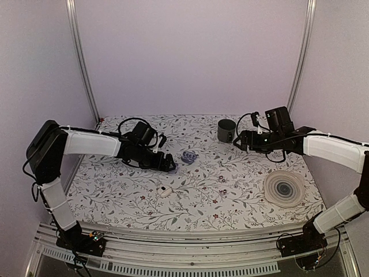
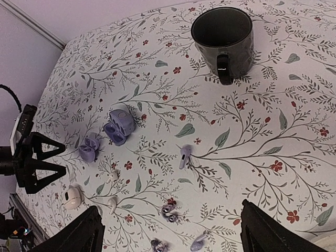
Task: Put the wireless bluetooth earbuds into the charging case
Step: Adjust the charging case at the center of the board.
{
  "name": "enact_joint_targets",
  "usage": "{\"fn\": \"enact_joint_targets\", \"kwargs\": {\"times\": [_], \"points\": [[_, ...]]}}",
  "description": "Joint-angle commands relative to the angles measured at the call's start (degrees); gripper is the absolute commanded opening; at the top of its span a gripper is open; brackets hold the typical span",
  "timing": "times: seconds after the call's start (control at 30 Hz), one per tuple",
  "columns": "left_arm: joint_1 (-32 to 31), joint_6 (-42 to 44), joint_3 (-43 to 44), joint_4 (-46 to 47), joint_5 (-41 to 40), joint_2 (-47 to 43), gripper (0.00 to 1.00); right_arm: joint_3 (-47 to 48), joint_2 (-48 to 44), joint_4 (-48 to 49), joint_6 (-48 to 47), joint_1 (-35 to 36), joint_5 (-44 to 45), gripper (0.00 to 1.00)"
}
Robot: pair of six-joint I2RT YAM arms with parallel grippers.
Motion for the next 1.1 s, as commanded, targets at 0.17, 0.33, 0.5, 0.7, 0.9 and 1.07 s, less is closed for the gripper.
{"fn": "enact_joint_targets", "kwargs": {"times": [0.17,0.33,0.5,0.7,0.9,1.07], "points": [[-2.29,-2.51,4.47,-0.89,-6.07,5.3,0.92,0.59,1.2,1.08,0.63,0.44,-0.2,0.92],[-3.64,-3.44,3.66,1.9,-8.74,5.94,0.89,0.06,1.69,1.72,0.81,0.59,-0.6,0.93],[-4.34,-2.37,4.37,3.3,-9.37,8.19,0.85,0.1,2.01,1.78,1.06,0.9,-0.66,0.93],[-4.59,-2.19,4.33,4.69,-9.21,8.89,0.81,-0.52,1.31,1.6,1.23,0.96,-0.13,0.93],[-4.8,-2.24,4.85,5.57,-9.08,12.01,0.79,-1.03,0.82,1.44,1.36,0.97,-0.11,0.93],[-5.47,-2.37,1.6,4.86,-9.35,7.66,0.81,-1.54,0.16,1.03,1.32,1.05,-0.05,0.93]]}}
